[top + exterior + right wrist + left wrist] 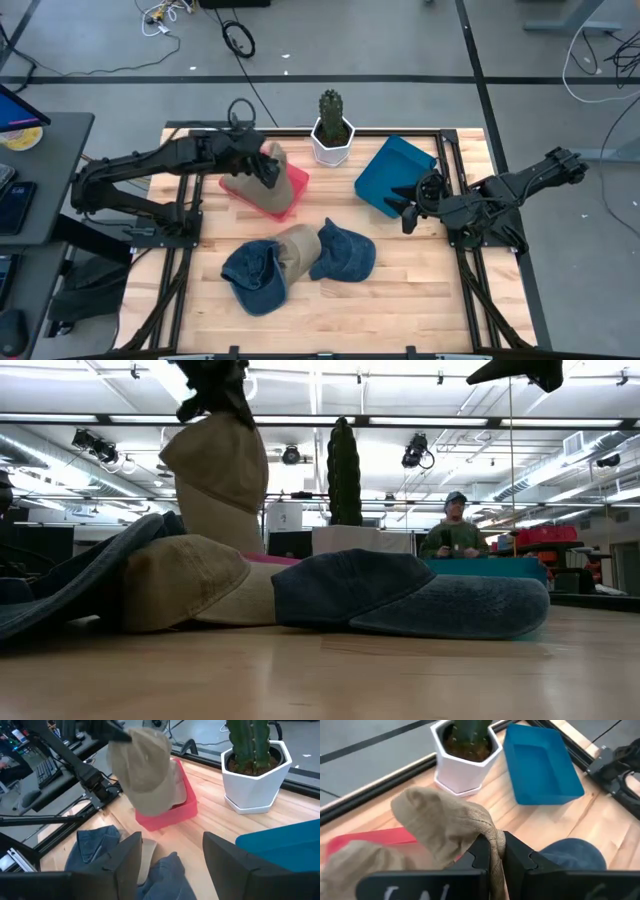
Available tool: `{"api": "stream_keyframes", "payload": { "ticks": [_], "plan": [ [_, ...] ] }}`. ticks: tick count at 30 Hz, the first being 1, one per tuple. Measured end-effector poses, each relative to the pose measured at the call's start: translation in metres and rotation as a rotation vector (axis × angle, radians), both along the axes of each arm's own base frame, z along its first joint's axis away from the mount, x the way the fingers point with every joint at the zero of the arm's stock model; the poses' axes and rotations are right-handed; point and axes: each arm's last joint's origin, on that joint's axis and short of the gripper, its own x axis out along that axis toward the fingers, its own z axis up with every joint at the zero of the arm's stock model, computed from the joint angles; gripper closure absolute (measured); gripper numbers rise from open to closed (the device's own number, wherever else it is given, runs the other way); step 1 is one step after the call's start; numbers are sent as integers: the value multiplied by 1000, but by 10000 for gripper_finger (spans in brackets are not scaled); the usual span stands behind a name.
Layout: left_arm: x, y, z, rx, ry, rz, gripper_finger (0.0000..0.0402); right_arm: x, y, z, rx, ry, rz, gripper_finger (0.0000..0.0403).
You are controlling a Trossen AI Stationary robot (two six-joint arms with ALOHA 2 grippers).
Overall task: Pick & Place hat
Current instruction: Put the right brown cap into the red bin
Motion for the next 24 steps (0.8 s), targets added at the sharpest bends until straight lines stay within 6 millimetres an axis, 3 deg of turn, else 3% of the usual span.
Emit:
{"api": "stream_keyframes", "payload": {
  "ticks": [8, 17, 24],
  "plan": [
    [8, 1, -31, 36, -25, 52, 373, 0, 0, 0, 0, 1, -1, 191],
    [7, -2, -58, 46, 38, 64, 373, 0, 0, 0, -1, 1, -2, 191],
    [7, -5, -74, 34, -24, 72, 373, 1, -3, 0, -1, 1, -18, 191]
  ]
}}
